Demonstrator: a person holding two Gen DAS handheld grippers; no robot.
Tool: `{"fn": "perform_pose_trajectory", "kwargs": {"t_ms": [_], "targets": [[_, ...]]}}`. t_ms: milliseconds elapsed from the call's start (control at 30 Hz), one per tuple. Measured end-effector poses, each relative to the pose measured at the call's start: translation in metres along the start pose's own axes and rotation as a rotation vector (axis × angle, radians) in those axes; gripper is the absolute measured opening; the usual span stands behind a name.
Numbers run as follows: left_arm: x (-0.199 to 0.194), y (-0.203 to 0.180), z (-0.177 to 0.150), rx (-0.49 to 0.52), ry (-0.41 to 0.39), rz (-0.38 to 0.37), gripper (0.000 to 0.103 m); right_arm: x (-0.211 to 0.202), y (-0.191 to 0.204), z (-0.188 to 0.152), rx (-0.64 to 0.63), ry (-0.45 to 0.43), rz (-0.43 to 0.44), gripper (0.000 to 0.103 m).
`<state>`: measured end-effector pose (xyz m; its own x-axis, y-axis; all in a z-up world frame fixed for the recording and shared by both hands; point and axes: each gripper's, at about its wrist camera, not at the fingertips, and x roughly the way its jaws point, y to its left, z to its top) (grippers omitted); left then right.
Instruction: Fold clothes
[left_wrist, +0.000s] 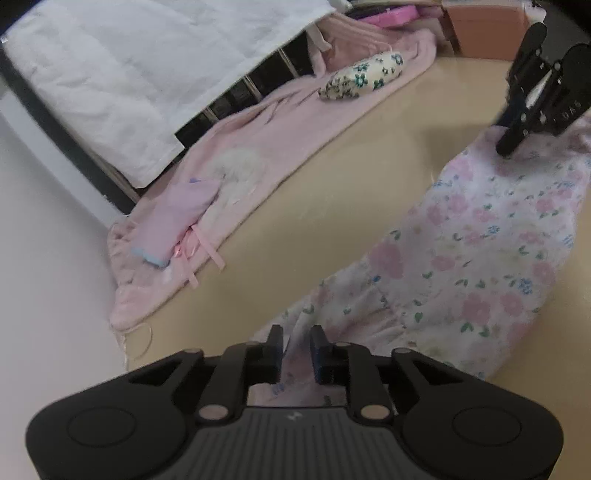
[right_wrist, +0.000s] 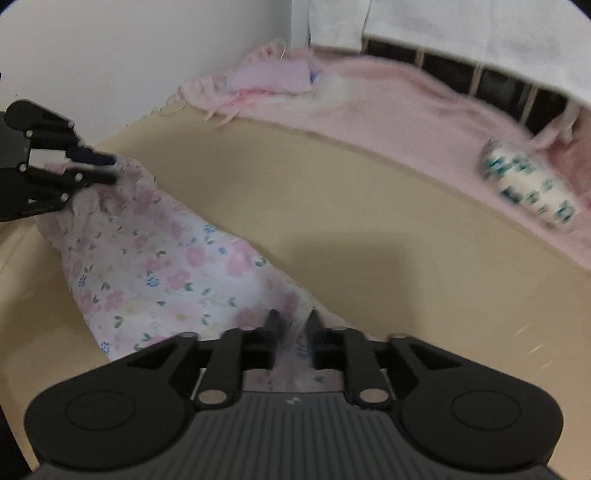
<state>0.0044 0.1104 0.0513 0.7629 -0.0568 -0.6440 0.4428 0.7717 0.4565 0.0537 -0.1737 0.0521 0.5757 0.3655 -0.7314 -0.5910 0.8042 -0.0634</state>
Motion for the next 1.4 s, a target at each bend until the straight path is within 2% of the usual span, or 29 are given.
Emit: {"fn": "perform_pose_trajectory", "kwargs": {"t_ms": [33, 67, 100, 133, 167, 267, 300, 367, 500, 600, 733, 833, 900, 967, 1000, 1033, 1067, 1100, 1133, 1200, 1300, 1367, 1400], "targets": [[-0.012, 0.001, -0.002, -0.028, -0.031, -0.011, 0.036, -0.015, 0.005, -0.004, -0.016, -0.048, -0.034, 0.04], [-0.024, 0.002, -0.005, -0.056, -0.062, -0.023, 0.043, -0.029, 0.01, -0.007, -0.027, -0.086, -0.044, 0.04], [-0.029, 0.0, -0.005, -0.077, -0.093, -0.037, 0.059, -0.042, 0.015, -0.01, -0.035, -0.117, -0.042, 0.04], [-0.032, -0.003, -0.005, -0.096, -0.124, -0.052, 0.07, -0.046, 0.022, -0.013, -0.032, -0.13, -0.012, 0.04], [-0.024, -0.008, -0.004, -0.092, -0.111, -0.068, 0.071, -0.047, 0.029, -0.016, -0.025, -0.134, 0.03, 0.04], [0.009, -0.023, -0.002, -0.066, -0.014, -0.097, 0.059, -0.021, 0.051, -0.027, -0.012, -0.091, 0.033, 0.038], [0.017, -0.024, -0.004, -0.083, 0.01, -0.097, 0.056, -0.011, 0.059, -0.03, -0.008, -0.074, 0.029, 0.037], [0.019, -0.022, -0.013, -0.151, 0.005, -0.101, 0.057, 0.008, 0.073, -0.038, 0.0, -0.042, 0.022, 0.032], [0.002, -0.026, -0.03, -0.267, -0.005, -0.125, 0.056, 0.001, 0.077, -0.056, 0.083, -0.058, -0.007, 0.034], [-0.018, -0.031, -0.044, -0.312, -0.014, -0.148, 0.056, -0.009, 0.08, -0.069, 0.131, -0.066, -0.019, 0.034], [-0.05, -0.038, -0.066, -0.289, -0.03, -0.161, 0.056, -0.034, 0.091, -0.082, 0.121, -0.021, 0.065, 0.034], [-0.087, -0.022, -0.064, -0.424, -0.071, -0.152, 0.051, -0.036, 0.101, -0.07, 0.133, -0.078, 0.044, 0.034], [-0.112, -0.008, -0.055, -0.563, -0.166, -0.151, 0.051, -0.036, 0.108, -0.06, 0.142, -0.123, 0.023, 0.034], [-0.111, -0.011, -0.039, -0.592, -0.186, -0.087, 0.051, -0.036, 0.115, -0.051, 0.151, -0.169, 0.003, 0.034], [-0.099, -0.017, -0.034, -0.582, -0.163, -0.052, 0.049, -0.036, 0.118, -0.046, 0.156, -0.191, -0.008, 0.033], [-0.083, -0.024, -0.029, -0.566, -0.129, -0.016, 0.04, -0.036, 0.121, -0.041, 0.16, -0.214, -0.018, 0.031], [-0.064, -0.03, -0.027, -0.564, -0.083, 0.024, 0.035, -0.028, 0.126, -0.039, 0.151, -0.206, -0.045, 0.026], [-0.051, -0.034, -0.03, -0.575, -0.046, 0.054, 0.026, -0.017, 0.13, -0.036, 0.135, -0.184, -0.079, 0.022], [-0.04, -0.038, -0.035, -0.589, -0.015, 0.079, 0.024, -0.007, 0.135, -0.034, 0.119, -0.163, -0.112, 0.021], [-0.024, -0.044, -0.044, -0.606, 0.03, 0.112, 0.026, 0.004, 0.138, -0.035, 0.112, -0.14, -0.161, 0.02], [-0.024, -0.047, -0.059, -0.63, -0.024, 0.138, 0.039, -0.012, 0.125, -0.051, 0.168, -0.162, -0.184, 0.023], [-0.025, -0.046, -0.061, -0.648, -0.034, 0.14, 0.039, -0.022, 0.117, -0.061, 0.205, -0.177, -0.198, 0.022], [-0.026, -0.046, -0.062, -0.657, -0.039, 0.139, 0.04, -0.028, 0.112, -0.067, 0.224, -0.185, -0.206, 0.025]]}}
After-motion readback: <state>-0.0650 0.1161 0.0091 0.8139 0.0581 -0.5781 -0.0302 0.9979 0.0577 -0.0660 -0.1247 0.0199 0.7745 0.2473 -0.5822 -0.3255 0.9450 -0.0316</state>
